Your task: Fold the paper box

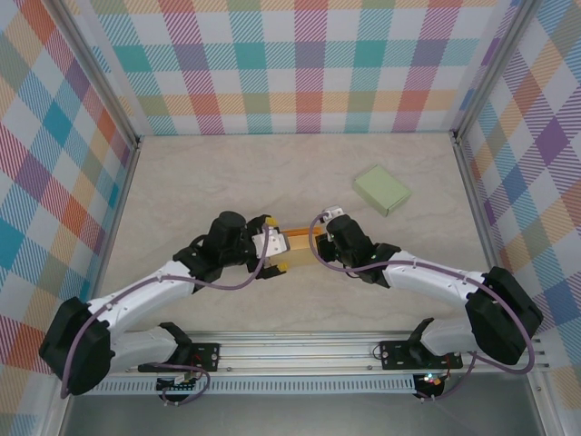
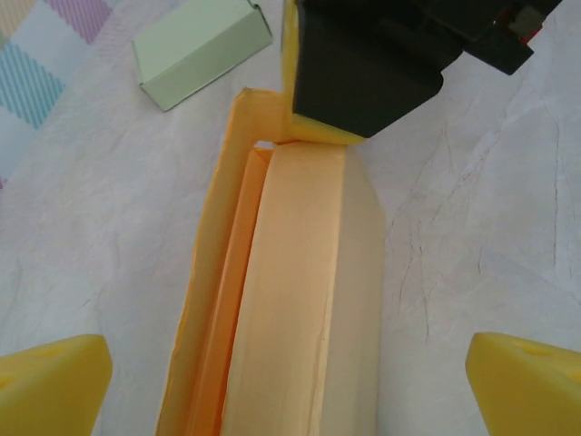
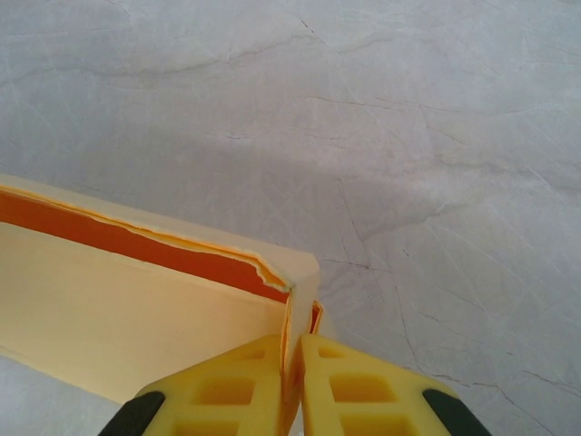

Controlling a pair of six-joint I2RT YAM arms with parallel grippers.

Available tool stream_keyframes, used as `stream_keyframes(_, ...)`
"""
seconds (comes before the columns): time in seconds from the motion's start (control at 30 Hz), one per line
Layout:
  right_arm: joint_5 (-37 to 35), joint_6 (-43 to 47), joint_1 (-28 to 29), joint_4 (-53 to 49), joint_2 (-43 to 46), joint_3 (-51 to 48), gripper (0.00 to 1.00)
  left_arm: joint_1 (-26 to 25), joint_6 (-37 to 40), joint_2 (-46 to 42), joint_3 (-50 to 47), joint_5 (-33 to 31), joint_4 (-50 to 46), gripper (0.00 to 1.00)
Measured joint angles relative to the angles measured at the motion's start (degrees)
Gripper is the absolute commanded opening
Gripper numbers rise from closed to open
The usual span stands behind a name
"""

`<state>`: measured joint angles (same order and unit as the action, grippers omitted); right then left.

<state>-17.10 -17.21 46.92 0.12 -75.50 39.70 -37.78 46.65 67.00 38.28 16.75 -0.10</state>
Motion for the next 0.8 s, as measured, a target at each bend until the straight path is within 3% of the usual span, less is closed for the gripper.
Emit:
stream_keyframes(0.33, 0.0, 0.15, 0.0, -0.17, 0.0, 0.07, 0.14, 0.04, 5.7, 7.82, 2.99, -1.01, 0.09, 0.99)
stream_keyframes(0.63, 0.5, 0.13, 0.0, -1.77, -0.02, 0.92, 0.15, -0.63, 6.95, 11.17, 5.29, -4.5, -0.48, 0.84)
stream_keyframes(0.8, 0.87, 0.11, 0.0, -2.64, -0.02, 1.27, 0.15, -1.46, 7.28, 12.37, 5.51, -7.15, -1.81, 0.65)
